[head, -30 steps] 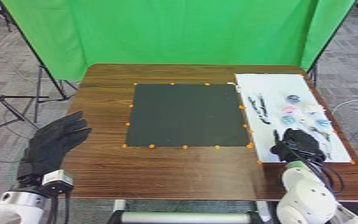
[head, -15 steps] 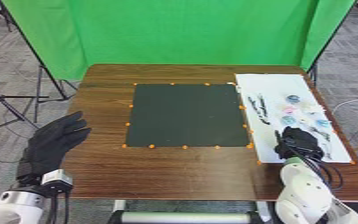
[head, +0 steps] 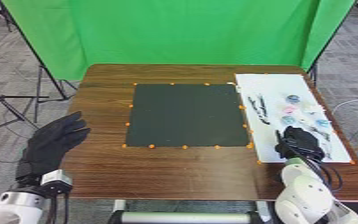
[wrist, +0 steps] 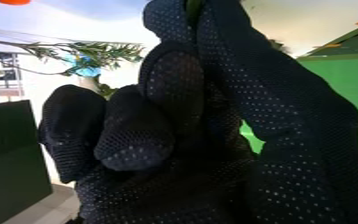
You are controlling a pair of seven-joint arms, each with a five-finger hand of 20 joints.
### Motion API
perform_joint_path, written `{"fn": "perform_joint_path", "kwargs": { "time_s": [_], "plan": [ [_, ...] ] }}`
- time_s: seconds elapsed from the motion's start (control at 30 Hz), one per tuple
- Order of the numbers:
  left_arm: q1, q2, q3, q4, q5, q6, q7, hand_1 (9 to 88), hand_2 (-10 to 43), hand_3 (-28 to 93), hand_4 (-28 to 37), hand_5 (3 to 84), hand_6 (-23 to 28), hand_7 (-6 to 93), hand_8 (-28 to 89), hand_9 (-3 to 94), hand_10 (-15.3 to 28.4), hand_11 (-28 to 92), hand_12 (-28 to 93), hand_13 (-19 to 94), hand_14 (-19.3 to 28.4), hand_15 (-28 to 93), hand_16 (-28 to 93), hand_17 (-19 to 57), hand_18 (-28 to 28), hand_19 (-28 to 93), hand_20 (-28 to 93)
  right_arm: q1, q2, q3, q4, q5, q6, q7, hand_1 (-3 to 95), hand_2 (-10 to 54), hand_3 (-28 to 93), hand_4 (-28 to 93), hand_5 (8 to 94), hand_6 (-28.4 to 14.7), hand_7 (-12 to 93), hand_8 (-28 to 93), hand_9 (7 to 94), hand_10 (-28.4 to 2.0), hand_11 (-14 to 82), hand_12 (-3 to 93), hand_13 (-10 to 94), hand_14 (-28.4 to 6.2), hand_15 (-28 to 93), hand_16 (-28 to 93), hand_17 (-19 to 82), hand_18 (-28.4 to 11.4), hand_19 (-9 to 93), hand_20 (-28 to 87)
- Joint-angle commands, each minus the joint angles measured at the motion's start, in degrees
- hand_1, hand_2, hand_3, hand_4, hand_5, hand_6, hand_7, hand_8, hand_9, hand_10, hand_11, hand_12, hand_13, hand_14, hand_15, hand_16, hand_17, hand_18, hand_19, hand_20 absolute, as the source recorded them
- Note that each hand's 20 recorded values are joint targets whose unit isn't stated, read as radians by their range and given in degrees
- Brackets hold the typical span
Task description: Arrange flowers
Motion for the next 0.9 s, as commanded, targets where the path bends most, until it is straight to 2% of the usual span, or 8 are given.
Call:
{"fn": "perform_joint_path", "kwargs": {
  "time_s": [0.03,0.13,0.37,0.43,0.67,0.9],
  "plan": [
    [1.3,1.13,-0.06,-0.47,-0.85,0.76,1.81,26.2,3.9,81,-22.3,40.8,10.8,17.1,-10,35.5,20.4,31,9,22,26.4,59,-13,-10.0,21.6,59,6,-0.6,0.7,-0.7,0.8,2.1,2.1,-0.2,52.5,-9.5,76,-26,85.4,-3.9,29,24,82.9,-13.1,61.0,30.4,82,-8.8,78,28,63,-17.9,93,52],
    [1.9,1.65,-0.21,-0.52,-1.22,1.05,2.61,26.2,3.9,81,-22.3,40.8,10.7,17.1,-10,35.5,20.3,31,9,22,26.5,59,-13,-10.0,21.6,59,6,0.4,1.4,0.0,-0.4,2.2,3.1,-0.5,52.3,-9.5,76,-25,85.7,-4.0,29,25,83.1,-13.2,61.1,30.3,82,-8.9,78,28,63,-17.9,93,53],
    [2.2,2.06,-0.42,-0.60,-1.32,1.23,2.75,26.2,3.9,81,-22.3,40.9,10.8,17.0,-10,35.5,20.3,31,9,22,26.5,59,-13,-10.0,21.6,59,6,2.6,3.0,0.9,-3.1,2.3,4.3,-0.7,52.0,-9.5,77,-24,86.2,-4.3,29,25,83.7,-13.3,61.4,30.3,83,-9.0,78,29,63,-17.9,93,54],
    [2.2,1.65,-0.73,-0.65,-0.97,0.93,2.10,26.2,3.9,81,-22.3,40.8,10.8,17.1,-10,35.5,20.3,31,9,22,26.4,59,-13,-10.0,21.6,59,6,3.6,3.3,0.9,-3.7,2.5,4.2,-0.8,51.9,-9.5,77,-24,86.2,-4.4,29,25,83.7,-13.4,61.5,30.3,83,-9.0,78,29,63,-18.0,93,54],
    [3.0,1.96,-1.07,-0.92,-1.31,1.43,2.90,26.2,3.9,81,-22.2,40.8,10.8,17.0,-10,35.5,20.4,30,9,22,26.5,59,-13,-10.0,21.6,59,6,8.1,3.6,-1.0,-5.7,3.5,3.9,-2.2,52.0,-9.5,77,-23,86.6,-4.5,28,25,83.9,-13.4,61.5,30.4,83,-9.0,78,29,64,-18.0,93,55],
    [4.9,1.66,-2.92,-1.60,-1.45,1.99,2.99,26.2,3.9,81,-22.3,40.8,10.8,17.1,-10,35.5,20.4,30,9,22,26.4,59,-13,-10.0,21.5,59,6,20.3,-0.6,-10.7,-5.7,9.3,0.2,-5.0,51.9,-9.5,77,-23,86.7,-4.5,28,26,84.0,-13.5,61.5,30.4,83,-8.9,78,29,64,-18.1,93,55]
  ]
}}
